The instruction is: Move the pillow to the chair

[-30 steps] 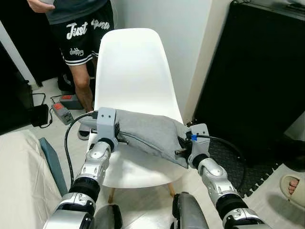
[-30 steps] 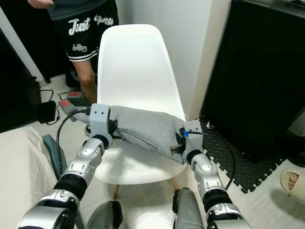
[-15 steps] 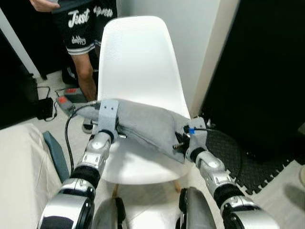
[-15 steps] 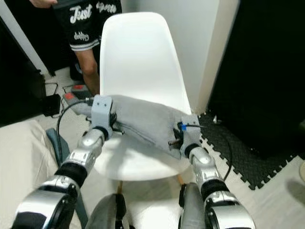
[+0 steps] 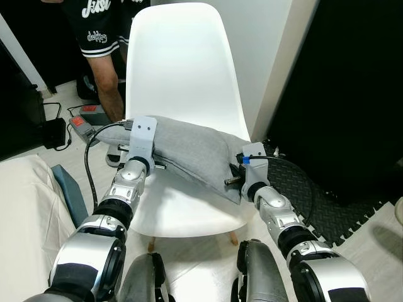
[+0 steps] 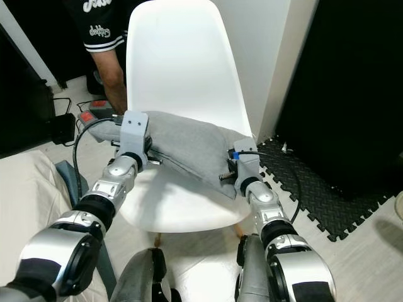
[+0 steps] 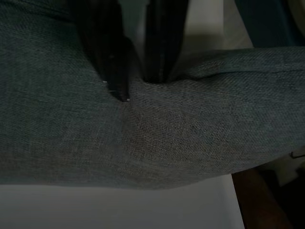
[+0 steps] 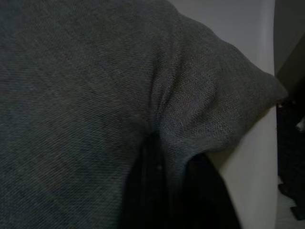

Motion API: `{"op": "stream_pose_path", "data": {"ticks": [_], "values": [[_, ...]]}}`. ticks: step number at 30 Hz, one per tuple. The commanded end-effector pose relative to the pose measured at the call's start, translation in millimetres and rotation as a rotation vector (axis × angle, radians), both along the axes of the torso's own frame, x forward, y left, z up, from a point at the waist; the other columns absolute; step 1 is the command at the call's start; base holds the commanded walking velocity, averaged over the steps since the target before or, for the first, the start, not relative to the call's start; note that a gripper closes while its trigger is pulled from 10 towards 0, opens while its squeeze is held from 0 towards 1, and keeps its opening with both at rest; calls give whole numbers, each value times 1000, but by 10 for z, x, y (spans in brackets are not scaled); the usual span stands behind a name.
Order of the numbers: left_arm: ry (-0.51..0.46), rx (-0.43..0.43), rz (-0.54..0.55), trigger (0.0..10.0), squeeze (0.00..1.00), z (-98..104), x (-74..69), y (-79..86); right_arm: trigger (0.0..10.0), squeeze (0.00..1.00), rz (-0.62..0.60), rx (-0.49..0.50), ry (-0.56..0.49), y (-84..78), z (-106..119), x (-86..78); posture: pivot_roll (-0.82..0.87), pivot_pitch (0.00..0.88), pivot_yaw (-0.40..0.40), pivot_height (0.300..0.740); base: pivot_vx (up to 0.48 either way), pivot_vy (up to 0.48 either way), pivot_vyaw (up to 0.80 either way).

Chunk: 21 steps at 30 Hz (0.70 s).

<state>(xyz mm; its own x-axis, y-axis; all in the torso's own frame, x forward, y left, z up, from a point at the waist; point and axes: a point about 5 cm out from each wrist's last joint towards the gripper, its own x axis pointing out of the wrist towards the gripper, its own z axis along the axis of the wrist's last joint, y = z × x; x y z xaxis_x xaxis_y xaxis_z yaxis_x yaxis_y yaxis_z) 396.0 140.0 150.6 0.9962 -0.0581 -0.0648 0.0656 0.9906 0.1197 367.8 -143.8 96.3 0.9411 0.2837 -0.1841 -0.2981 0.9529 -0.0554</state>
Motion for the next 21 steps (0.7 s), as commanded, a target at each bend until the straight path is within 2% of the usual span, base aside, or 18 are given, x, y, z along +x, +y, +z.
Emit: {"op": "stream_pose_path", "data": {"ticks": [1,8,16,17,18,19,20,21], "values": [[-15,6,-18,10000,1000,34,12,43,10000,1000,26,22,39,55,-109,-58,3,276,45,596,0,0,0],[-39,21,-51,10000,1000,31,0,18,10000,1000,32,-9,48,34,-124,-60,2,269,40,596,0,0,0],[-53,15,-35,10000,1000,31,-9,151,10000,1000,25,-67,26,-34,-79,-33,-9,232,38,596,0,0,0],[-48,19,-24,10000,1000,2,-27,223,10000,1000,28,-103,17,-64,-79,-37,-10,218,36,596,0,0,0],[-39,29,-13,10000,1000,-36,-50,295,10000,1000,23,-191,8,-108,-87,-40,-12,205,33,596,0,0,0],[-39,29,-13,10000,1000,-36,-50,295,10000,1000,23,-191,8,-108,-87,-40,-12,205,33,596,0,0,0],[-31,40,-6,10000,1000,-69,-70,345,10000,1000,21,-280,-4,-148,-94,-44,-13,197,32,596,0,0,0],[-23,55,-3,10000,1000,-98,-86,374,10000,1000,22,-420,-25,-197,-100,-47,-13,190,30,596,0,0,0]]}}
